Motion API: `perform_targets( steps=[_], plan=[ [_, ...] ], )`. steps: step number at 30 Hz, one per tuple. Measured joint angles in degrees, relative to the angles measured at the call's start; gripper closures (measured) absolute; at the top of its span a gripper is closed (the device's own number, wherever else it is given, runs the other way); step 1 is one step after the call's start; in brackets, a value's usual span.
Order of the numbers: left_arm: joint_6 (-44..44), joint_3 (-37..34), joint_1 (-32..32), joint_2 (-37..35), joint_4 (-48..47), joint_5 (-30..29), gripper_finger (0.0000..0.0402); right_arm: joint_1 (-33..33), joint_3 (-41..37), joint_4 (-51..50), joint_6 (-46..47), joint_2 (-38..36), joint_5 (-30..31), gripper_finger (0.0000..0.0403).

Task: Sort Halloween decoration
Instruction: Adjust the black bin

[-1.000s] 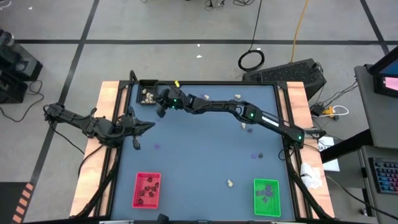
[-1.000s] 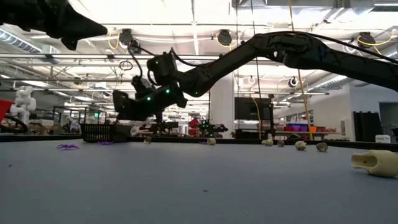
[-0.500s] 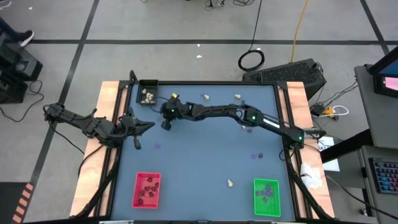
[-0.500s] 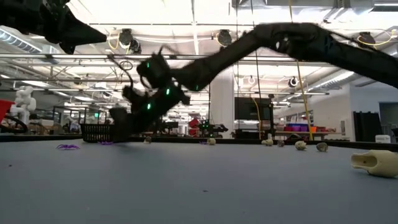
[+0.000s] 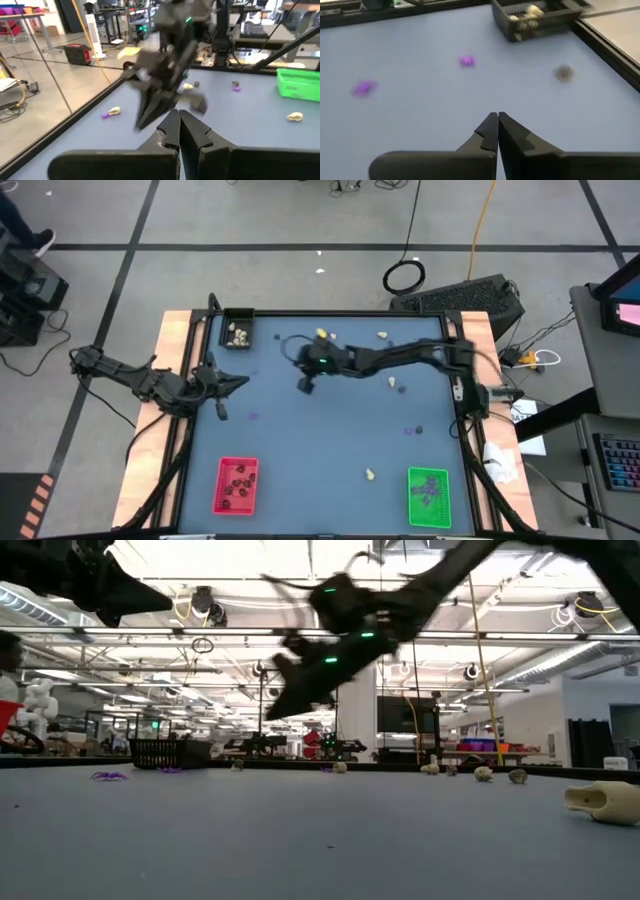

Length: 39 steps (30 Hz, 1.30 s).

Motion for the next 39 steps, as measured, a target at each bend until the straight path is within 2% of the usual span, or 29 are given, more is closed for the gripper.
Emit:
perform_targets(
  steps=[3,6,10,15,20,28,33,39],
  plan=[
    [-1.5,0.0,1.8,1.9,0.1,-0.2,0.0401,1.5,-11.1,3.9,1.8,-7.8,3.6,0.0403],
    [-4.4,0.3,5.7,4.6,-0.1,0.8,0.0401,3.7,-19.0,4.3,3.5,-15.0,6.3,0.0403],
    [-7.2,2.3,12.6,9.6,-0.6,5.8,0.0401,6.7,-26.9,4.2,6.0,-23.5,10.0,0.0403],
    [-7.6,7.3,24.1,18.0,-6.4,13.6,0.0401,11.0,-33.1,4.0,7.8,-31.3,15.0,0.0403],
    [-6.9,13.8,37.5,26.6,-13.9,18.5,0.0402,14.6,-35.1,3.1,8.0,-34.6,19.3,0.0403],
    [-3.2,22.7,57.9,42.4,-23.3,21.2,0.0402,17.7,-35.1,1.9,7.7,-34.4,19.4,0.0403],
    [1.3,27.0,65.8,52.7,-23.2,24.5,0.0402,18.7,-35.1,1.9,7.6,-34.4,19.4,0.0403],
    [3.3,32.5,71.0,62.4,-24.0,25.5,0.0402,18.9,-35.1,2.0,7.6,-34.4,19.4,0.0403]
  ],
)
